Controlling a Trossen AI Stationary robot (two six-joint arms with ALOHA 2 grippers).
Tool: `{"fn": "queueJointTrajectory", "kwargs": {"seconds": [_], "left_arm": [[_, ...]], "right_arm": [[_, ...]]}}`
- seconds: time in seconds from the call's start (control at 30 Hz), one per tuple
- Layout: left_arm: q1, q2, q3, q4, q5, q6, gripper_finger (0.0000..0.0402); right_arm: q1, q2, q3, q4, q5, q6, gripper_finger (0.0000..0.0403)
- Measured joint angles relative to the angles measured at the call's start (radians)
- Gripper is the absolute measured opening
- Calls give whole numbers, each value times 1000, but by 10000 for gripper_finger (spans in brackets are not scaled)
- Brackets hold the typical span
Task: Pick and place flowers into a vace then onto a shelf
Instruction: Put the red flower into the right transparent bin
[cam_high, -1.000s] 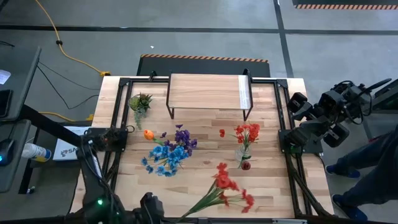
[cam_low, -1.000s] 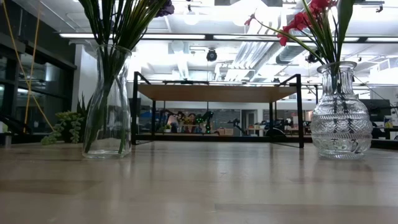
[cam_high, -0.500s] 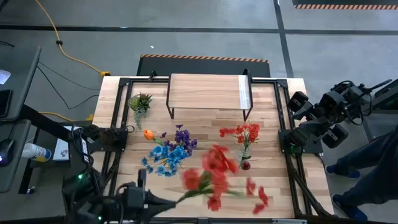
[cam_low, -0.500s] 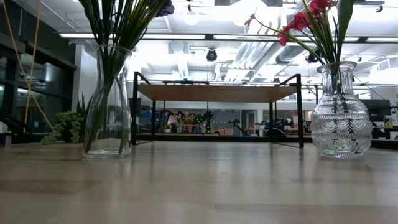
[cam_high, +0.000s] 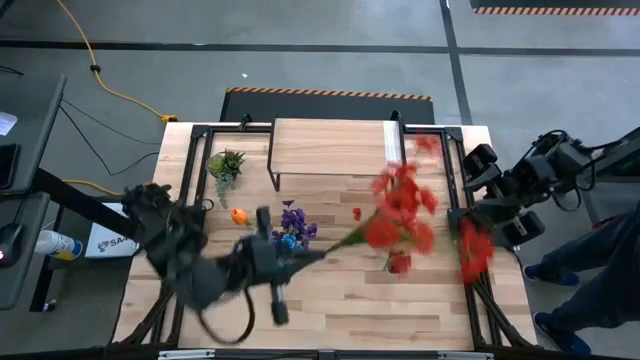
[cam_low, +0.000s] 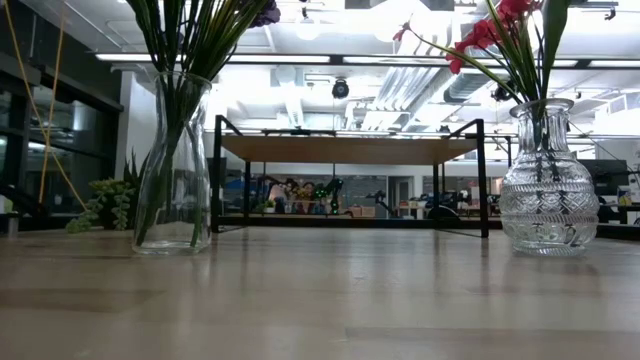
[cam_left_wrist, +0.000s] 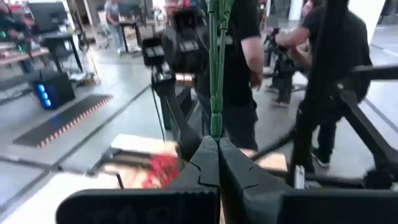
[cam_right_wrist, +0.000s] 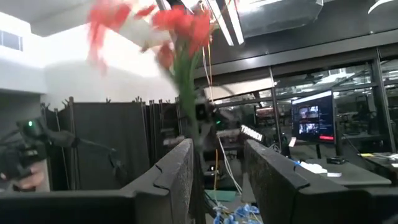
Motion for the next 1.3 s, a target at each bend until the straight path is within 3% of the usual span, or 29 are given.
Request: {"fn": "queueJointTrajectory", "kwargs": {"seconds": [0.27, 0.73, 1.0, 1.3], "left_arm": [[155, -15, 0, 85, 199, 109, 26], [338, -7, -14, 136, 413, 117, 26], [420, 37, -15, 193, 558, 138, 26], [479, 74, -15, 231, 679, 136, 26]], "right_arm": [[0, 23, 0, -1, -19, -59, 138], [-12, 92, 0, 99, -11, -174, 138], [-115, 109, 0, 92, -50, -116, 142], [-268, 140, 0, 85, -146, -11, 185]]}}
